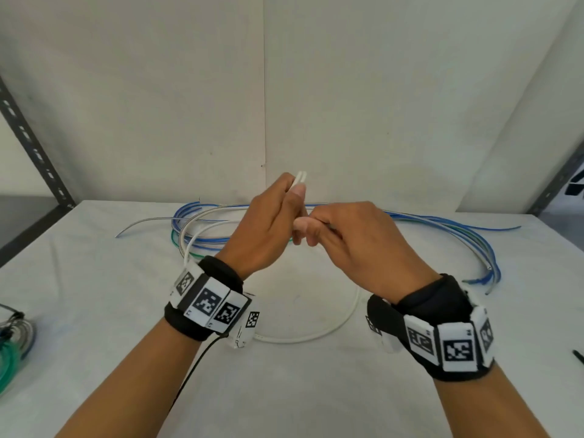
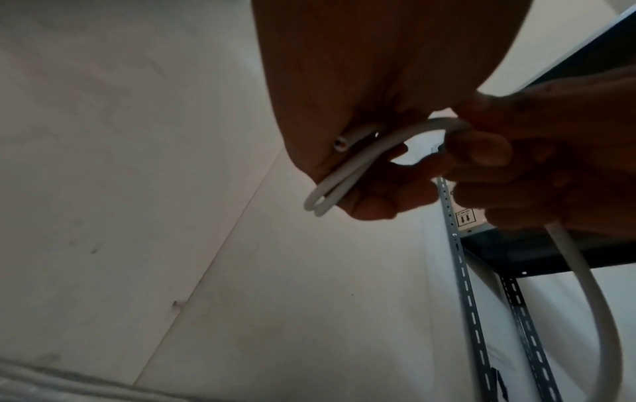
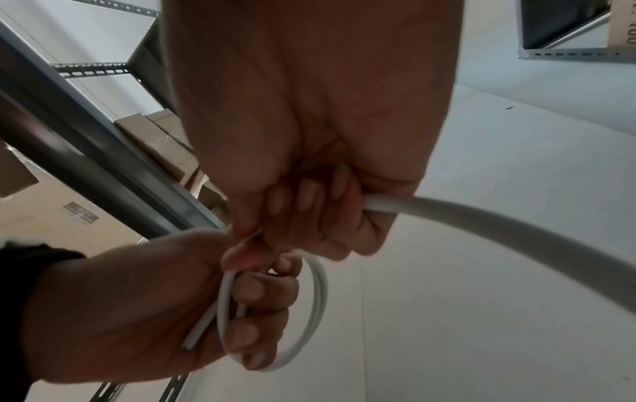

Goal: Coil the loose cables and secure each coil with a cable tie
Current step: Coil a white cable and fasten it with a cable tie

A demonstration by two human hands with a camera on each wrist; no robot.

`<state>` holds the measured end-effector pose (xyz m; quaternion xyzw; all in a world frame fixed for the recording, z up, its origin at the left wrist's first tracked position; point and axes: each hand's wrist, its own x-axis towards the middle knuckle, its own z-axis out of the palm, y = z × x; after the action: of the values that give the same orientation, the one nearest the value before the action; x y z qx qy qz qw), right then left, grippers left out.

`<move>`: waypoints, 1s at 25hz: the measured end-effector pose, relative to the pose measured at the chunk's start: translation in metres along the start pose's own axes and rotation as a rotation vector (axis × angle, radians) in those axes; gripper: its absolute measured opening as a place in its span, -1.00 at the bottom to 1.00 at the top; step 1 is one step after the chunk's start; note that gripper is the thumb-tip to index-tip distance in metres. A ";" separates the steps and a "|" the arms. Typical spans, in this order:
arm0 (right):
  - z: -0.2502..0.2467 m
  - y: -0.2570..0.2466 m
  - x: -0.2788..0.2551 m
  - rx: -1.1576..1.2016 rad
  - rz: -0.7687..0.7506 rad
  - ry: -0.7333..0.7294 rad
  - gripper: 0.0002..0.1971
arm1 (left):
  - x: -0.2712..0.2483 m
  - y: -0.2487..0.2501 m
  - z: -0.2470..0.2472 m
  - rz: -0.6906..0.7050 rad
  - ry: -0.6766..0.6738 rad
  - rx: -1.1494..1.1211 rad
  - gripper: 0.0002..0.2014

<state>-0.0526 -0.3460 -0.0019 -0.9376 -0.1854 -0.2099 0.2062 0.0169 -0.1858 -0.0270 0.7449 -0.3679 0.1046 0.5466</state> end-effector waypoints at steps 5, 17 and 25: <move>0.000 -0.003 -0.002 -0.196 0.085 -0.217 -0.50 | 0.008 -0.005 -0.010 -0.143 0.176 -0.404 -0.69; 0.004 0.028 0.005 0.269 0.105 0.267 -0.74 | -0.001 -0.002 -0.002 -0.216 -0.207 -0.107 -0.61; 0.038 0.021 0.008 0.338 0.157 0.370 -0.60 | 0.000 0.006 0.011 -0.427 -0.141 -0.613 -0.55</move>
<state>-0.0245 -0.3439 -0.0359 -0.8469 -0.1037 -0.3272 0.4061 0.0102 -0.1960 -0.0270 0.6120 -0.2554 -0.1780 0.7270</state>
